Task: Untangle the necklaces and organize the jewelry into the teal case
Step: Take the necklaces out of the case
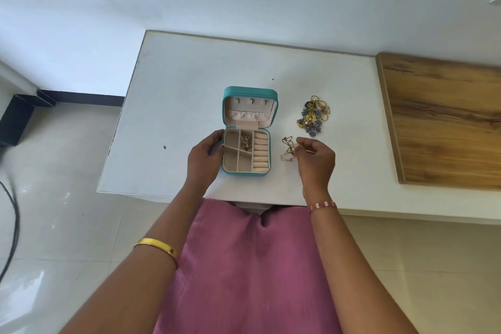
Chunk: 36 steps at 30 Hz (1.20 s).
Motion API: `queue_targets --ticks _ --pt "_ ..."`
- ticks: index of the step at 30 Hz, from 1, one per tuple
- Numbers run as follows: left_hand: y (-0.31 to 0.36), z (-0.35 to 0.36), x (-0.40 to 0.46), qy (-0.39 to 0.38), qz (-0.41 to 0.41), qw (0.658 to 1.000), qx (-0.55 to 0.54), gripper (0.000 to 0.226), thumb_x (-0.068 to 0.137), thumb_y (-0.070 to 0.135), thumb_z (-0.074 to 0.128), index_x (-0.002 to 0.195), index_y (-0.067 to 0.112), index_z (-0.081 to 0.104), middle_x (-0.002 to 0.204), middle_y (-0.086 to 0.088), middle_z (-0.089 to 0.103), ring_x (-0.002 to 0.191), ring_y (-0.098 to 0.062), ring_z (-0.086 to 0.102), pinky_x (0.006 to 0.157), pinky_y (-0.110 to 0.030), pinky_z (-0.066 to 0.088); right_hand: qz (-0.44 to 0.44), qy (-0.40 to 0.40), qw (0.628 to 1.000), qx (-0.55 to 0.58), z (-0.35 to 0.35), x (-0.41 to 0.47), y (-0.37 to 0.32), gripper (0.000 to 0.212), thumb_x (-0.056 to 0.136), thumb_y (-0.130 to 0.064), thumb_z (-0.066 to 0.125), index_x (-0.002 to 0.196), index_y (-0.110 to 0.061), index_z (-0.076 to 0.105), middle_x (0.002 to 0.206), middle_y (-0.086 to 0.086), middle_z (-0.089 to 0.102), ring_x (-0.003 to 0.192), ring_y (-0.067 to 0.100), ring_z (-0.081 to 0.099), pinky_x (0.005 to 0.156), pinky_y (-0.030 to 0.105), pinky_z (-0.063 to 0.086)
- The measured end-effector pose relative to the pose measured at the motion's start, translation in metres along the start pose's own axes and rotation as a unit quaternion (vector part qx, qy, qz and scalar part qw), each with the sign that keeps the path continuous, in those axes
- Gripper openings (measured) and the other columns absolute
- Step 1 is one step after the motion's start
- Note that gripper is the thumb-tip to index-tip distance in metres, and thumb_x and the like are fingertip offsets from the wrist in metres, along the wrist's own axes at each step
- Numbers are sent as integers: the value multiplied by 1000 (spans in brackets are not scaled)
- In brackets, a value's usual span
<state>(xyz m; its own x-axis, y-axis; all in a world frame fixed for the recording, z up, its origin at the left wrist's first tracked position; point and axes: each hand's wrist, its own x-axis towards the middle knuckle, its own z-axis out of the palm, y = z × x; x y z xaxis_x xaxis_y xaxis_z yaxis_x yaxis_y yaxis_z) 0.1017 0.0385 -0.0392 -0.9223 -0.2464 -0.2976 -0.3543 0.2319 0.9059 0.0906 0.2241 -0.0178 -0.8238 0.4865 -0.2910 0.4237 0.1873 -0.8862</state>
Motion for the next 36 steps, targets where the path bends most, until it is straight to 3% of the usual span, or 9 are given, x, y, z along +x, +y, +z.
queue_targets --ticks 2,5,10,14,23,27,29,32,36 --pt "0 0 0 2 -3 1000 -9 36 90 4 51 124 15 58 110 12 59 106 -4 55 88 -6 40 -88 15 991 -99 7 -6 -6 21 83 -3 59 100 -8 69 101 12 64 92 22 60 78 26 46" --pt "0 0 0 2 -9 1000 -17 36 91 5 52 125 14 57 112 11 59 108 -5 55 95 -17 38 -210 -17 959 -188 23 -16 -16 20 84 -4 59 101 -8 69 96 14 61 94 28 55 79 27 41" --pt "-2 -1 0 1 -5 1000 -31 35 90 3 52 122 13 59 112 9 61 108 -7 57 95 -17 41 -320 -94 859 -388 56 -17 -16 19 83 -7 59 99 -6 70 94 19 62 90 35 54 75 36 42" --pt "-4 -1 2 1 -2 1000 -28 36 89 3 53 123 13 59 113 7 61 109 -7 57 98 -20 41 -327 -122 801 -487 65 -12 -18 26 91 -11 49 113 -11 62 110 13 57 104 31 50 84 37 39" --pt "-6 0 3 3 2 1000 -28 36 89 3 53 123 14 59 113 8 61 108 -6 56 97 -19 40 -363 -126 759 -525 71 -16 -33 22 83 0 49 93 0 68 105 22 61 113 38 49 87 42 40" --pt "-7 1 3 5 2 999 -33 36 88 1 53 122 13 60 113 9 60 109 -8 57 99 -21 40 -335 -106 759 -548 70 -21 -33 6 61 -5 73 64 -10 70 71 10 66 80 30 63 66 31 48" --pt "-7 1 3 7 3 1000 -30 37 88 1 53 122 12 59 113 10 59 109 -8 56 99 -21 40 -343 -102 744 -564 71 -20 -31 14 50 -8 79 54 -14 67 61 5 63 70 26 64 59 28 48" --pt "-6 1 3 8 6 1000 -26 36 88 1 53 122 13 60 112 11 59 107 -7 56 98 -20 40 -364 -94 724 -578 70 -19 -34 6 67 -6 69 70 -11 71 79 10 66 90 31 61 73 35 48" --pt "-5 1 2 8 8 1000 -27 37 88 -1 52 122 12 60 113 11 59 107 -8 57 98 -22 41 -374 -126 693 -604 76 -18 -37 27 90 -4 41 107 -5 63 113 16 58 115 35 45 92 40 37"
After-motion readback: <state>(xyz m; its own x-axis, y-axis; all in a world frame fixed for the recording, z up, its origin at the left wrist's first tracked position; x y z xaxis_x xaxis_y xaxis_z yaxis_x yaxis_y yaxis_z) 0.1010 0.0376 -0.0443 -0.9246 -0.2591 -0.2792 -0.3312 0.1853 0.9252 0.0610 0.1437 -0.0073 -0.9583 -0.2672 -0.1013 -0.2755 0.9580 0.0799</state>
